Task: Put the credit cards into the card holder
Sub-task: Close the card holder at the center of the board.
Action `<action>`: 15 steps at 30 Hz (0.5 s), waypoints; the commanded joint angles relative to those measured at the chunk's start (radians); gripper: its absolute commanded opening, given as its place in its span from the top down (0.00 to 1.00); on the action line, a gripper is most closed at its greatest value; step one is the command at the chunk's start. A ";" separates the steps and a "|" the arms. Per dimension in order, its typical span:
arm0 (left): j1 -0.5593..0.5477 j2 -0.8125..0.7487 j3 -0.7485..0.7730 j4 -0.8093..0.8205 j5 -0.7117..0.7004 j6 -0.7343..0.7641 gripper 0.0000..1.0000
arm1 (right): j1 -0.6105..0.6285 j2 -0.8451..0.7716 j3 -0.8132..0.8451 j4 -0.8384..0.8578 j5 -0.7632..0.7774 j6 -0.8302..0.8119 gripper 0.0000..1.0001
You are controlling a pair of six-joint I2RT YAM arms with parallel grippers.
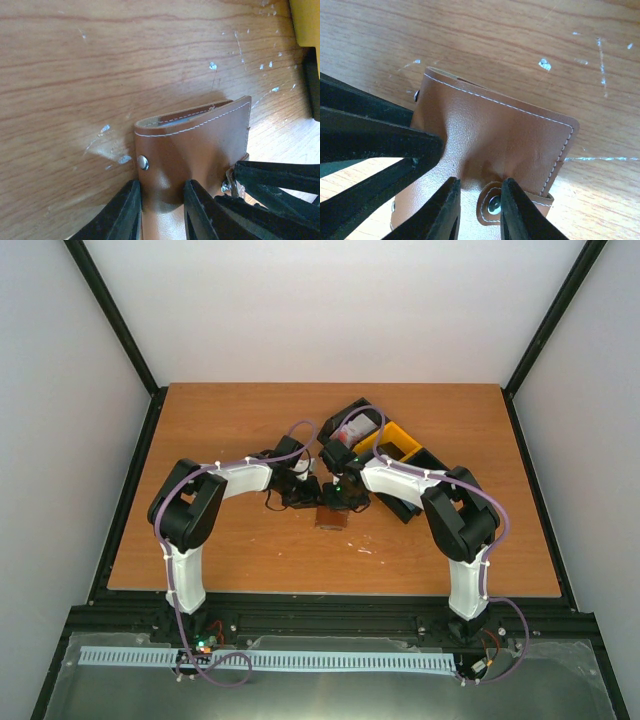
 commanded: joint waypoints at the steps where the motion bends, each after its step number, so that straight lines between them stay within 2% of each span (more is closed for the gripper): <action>1: -0.014 0.087 -0.037 -0.079 -0.070 0.023 0.74 | 0.011 -0.017 -0.002 0.020 0.006 0.015 0.77; 7: -0.015 0.087 -0.037 -0.082 -0.074 0.023 0.74 | 0.011 -0.032 -0.023 0.032 0.015 0.030 0.81; 15: -0.015 0.089 -0.038 -0.083 -0.075 0.023 0.74 | 0.008 -0.068 -0.069 0.080 -0.005 0.048 0.79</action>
